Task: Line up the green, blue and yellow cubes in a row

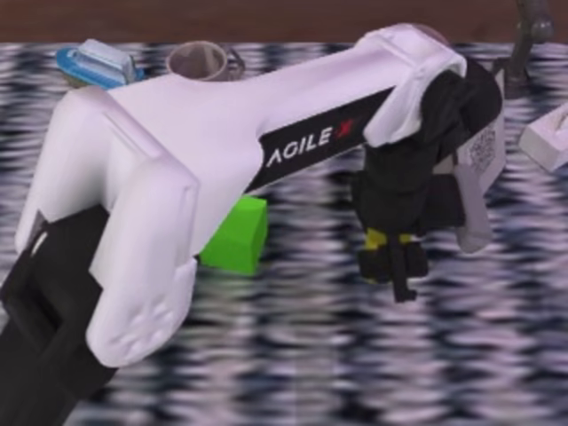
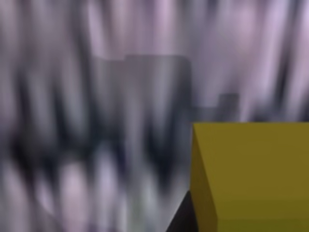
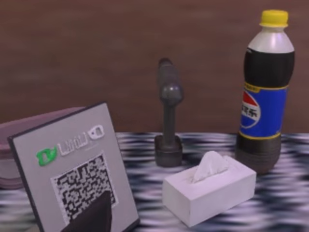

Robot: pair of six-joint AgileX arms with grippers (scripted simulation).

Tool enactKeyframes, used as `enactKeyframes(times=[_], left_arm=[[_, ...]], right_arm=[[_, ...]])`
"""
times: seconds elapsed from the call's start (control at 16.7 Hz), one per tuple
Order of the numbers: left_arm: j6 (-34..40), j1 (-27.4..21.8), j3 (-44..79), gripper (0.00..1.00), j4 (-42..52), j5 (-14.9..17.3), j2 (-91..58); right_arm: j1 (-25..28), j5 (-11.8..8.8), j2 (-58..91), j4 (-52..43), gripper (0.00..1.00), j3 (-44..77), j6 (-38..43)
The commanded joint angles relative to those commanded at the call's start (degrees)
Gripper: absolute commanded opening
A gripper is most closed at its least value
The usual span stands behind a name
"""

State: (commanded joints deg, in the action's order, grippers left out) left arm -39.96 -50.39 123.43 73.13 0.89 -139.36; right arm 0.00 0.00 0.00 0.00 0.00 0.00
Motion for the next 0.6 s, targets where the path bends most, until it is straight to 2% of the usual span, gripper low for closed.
enactKeyframes(times=[0.24, 0.54, 0.6], left_arm=[[0.0, -0.4, -6.1, 0.0, -8.2, 0.1, -2.0], [0.0, -0.5, -6.8, 0.0, -9.0, 0.1, -2.4], [0.0, -0.5, -6.8, 0.08, -9.0, 0.1, -2.4]], right_arm=[[0.0, 0.0, 0.0, 0.0, 1.0, 0.0, 0.0], [0.0, 0.0, 0.0, 0.0, 1.0, 0.0, 0.0], [0.0, 0.0, 0.0, 0.0, 1.0, 0.0, 0.0]])
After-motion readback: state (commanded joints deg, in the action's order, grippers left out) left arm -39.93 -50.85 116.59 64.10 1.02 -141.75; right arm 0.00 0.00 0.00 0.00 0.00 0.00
